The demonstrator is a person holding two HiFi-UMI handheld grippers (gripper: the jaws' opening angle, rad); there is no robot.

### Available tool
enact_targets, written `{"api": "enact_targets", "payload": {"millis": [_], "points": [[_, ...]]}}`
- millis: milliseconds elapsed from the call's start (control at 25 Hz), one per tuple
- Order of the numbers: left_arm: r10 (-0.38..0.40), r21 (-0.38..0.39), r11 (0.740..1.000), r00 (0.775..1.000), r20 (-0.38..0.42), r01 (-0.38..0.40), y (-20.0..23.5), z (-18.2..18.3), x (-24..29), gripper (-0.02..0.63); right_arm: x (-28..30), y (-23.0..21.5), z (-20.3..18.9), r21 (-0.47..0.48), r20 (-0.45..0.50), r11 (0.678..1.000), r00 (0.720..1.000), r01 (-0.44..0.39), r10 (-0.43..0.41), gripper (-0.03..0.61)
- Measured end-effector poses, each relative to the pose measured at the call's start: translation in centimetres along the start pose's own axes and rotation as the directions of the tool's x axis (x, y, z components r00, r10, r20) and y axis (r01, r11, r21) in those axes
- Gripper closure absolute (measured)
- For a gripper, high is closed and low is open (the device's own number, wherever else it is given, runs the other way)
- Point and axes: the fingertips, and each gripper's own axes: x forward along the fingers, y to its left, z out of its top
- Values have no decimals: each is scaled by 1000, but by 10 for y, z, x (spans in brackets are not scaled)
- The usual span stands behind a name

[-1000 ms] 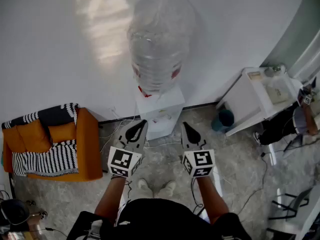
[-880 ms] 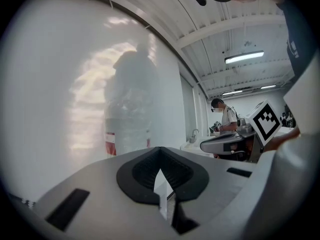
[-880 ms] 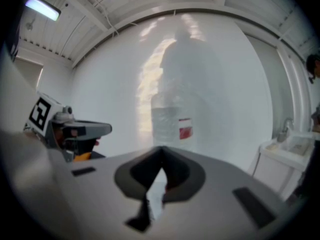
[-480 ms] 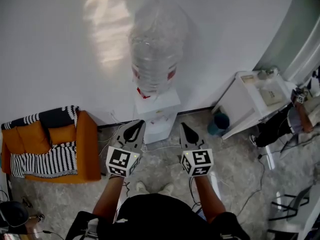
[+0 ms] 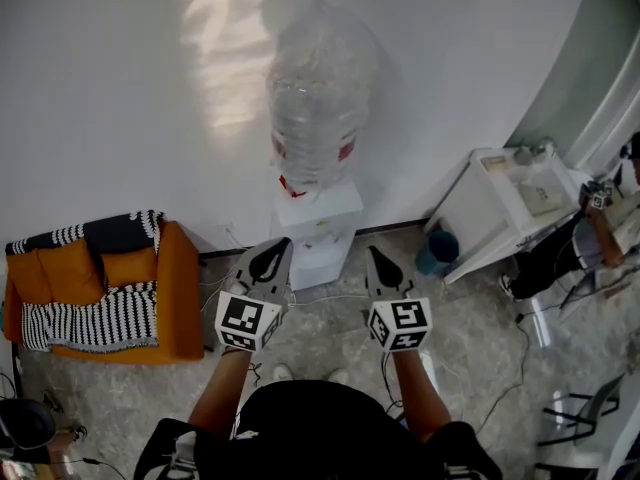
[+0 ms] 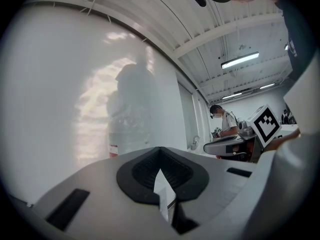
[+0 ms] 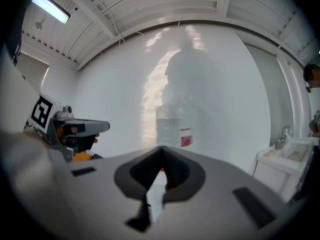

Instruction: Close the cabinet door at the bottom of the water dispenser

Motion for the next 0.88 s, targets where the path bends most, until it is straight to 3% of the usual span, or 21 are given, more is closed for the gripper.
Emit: {"api": "enact_targets", "payload": {"millis": [880], "points": [[6,15,1000,1000,-22,-6,1,-2,0,603,8,8,10,-16,18,1000,1000,-15,15,545]]}}
